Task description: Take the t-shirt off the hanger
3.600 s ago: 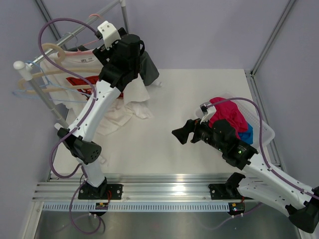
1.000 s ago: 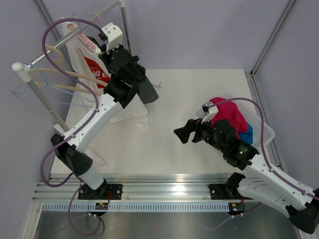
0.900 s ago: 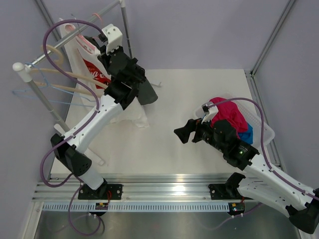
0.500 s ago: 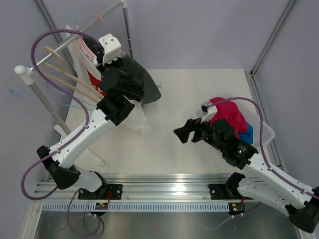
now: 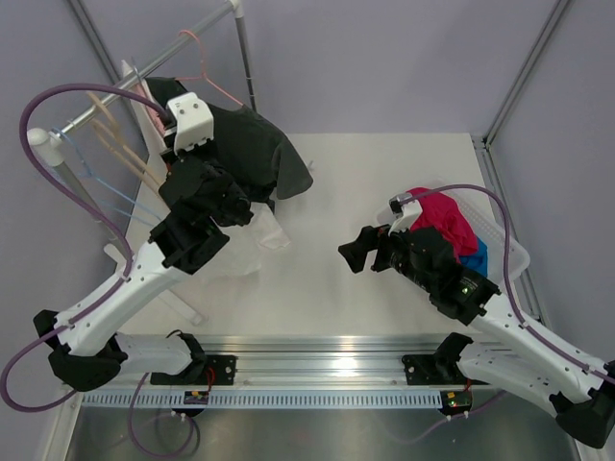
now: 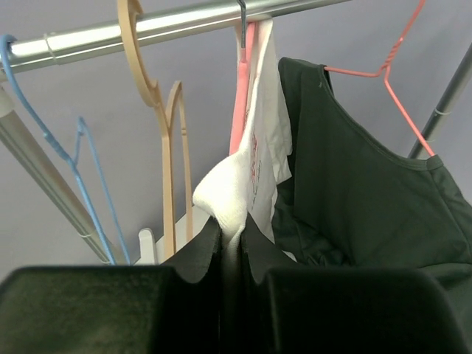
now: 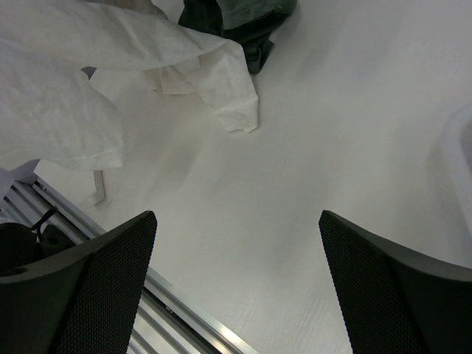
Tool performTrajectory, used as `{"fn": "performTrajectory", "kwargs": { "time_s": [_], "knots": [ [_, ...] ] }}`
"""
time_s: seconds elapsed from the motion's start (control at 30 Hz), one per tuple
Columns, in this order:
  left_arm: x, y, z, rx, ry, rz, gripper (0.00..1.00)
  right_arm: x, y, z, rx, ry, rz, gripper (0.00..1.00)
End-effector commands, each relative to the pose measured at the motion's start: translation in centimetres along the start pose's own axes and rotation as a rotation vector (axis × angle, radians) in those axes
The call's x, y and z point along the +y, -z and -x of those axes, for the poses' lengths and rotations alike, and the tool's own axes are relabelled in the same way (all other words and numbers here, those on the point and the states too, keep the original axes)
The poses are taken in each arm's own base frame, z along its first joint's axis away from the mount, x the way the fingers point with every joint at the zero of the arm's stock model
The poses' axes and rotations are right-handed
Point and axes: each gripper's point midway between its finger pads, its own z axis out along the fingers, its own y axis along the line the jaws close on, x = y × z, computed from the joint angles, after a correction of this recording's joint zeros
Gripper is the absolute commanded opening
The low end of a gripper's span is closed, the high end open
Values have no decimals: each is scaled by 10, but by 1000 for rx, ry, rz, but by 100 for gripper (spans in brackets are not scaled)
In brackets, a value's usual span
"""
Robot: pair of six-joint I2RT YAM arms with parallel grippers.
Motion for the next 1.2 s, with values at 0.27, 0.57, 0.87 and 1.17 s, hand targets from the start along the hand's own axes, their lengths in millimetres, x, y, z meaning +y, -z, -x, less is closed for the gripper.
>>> {"fn": "performTrajectory", "kwargs": {
  "time_s": [0.27,0.57,0.87,1.17],
  "knots": [
    [4,36,3,-23,-3,-205,0,15,12,21,-50,36,57,99],
    [20,40,-14,-16,-4,-233,0,14,3,3,44,69,60,99],
    [20,76,-26,-21,-36,-435,0,15,6,10,31,86,58,99],
    [9,141,-45,15,63,-767,0,35,29,40,-49,89,139,100]
  ]
}}
